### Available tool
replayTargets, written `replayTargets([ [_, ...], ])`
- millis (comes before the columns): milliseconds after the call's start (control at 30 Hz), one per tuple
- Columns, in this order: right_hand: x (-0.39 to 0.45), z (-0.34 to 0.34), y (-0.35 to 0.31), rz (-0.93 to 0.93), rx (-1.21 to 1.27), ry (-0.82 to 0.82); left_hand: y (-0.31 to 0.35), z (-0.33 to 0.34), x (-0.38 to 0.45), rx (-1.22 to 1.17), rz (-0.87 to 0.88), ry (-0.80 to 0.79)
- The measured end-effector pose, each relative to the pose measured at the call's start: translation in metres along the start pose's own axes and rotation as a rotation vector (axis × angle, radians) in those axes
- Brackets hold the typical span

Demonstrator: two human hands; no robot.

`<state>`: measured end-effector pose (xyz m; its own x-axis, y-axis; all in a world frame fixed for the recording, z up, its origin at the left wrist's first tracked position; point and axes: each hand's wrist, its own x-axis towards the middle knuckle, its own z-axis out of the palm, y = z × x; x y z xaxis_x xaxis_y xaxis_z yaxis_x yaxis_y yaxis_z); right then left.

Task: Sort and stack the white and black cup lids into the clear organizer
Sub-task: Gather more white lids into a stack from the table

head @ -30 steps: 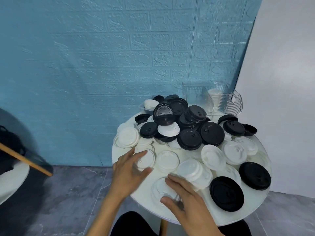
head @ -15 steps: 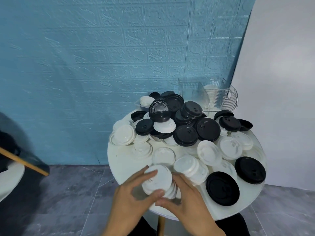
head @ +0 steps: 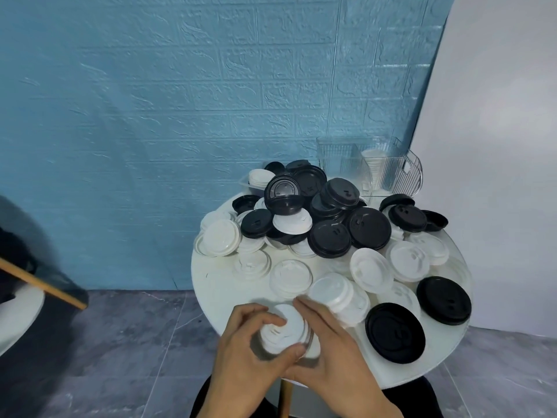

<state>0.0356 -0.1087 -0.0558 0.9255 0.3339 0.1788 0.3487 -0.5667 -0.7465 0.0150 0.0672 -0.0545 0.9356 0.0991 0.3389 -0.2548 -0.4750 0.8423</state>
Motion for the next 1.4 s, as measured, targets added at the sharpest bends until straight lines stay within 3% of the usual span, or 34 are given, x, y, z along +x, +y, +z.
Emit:
replayTargets([
  [400, -0.001, 0.003, 0.002, -0.054, 0.033, 0.046, 0.001, 0.004, -0.005, -0.053, -0.017, -0.023],
  [733, -0.001, 0.002, -0.002, -0.07, -0.012, -0.014, -0.002, 0.001, 0.0, -0.128, -0.073, -0.096],
  [900, -0.003, -0.001, -0.004, -0.054, 0.014, -0.017, 0.003, -0.015, 0.016, -0.135, -0.132, -0.227],
  [1000, -0.002, -0.003, -0.007, -0.036, 0.016, -0.014, 0.014, -0.02, 0.045, -0.175, -0.162, -0.15],
  [1133, -0.001, -0.002, -0.009, -0.035, 0.018, -0.007, 0.021, -0.005, 0.089, 0.011, 0.011, -0.17],
  [1300, -0.001, 0.001, -0.004, -0.021, 0.002, 0.005, 0.013, 0.013, 0.121, 0.322, 0.001, -0.445],
  [1400, 0.0, 0.002, -0.005, -0.025, -0.01, 0.007, 0.006, 0.016, 0.121, 0.3, -0.036, -0.478],
])
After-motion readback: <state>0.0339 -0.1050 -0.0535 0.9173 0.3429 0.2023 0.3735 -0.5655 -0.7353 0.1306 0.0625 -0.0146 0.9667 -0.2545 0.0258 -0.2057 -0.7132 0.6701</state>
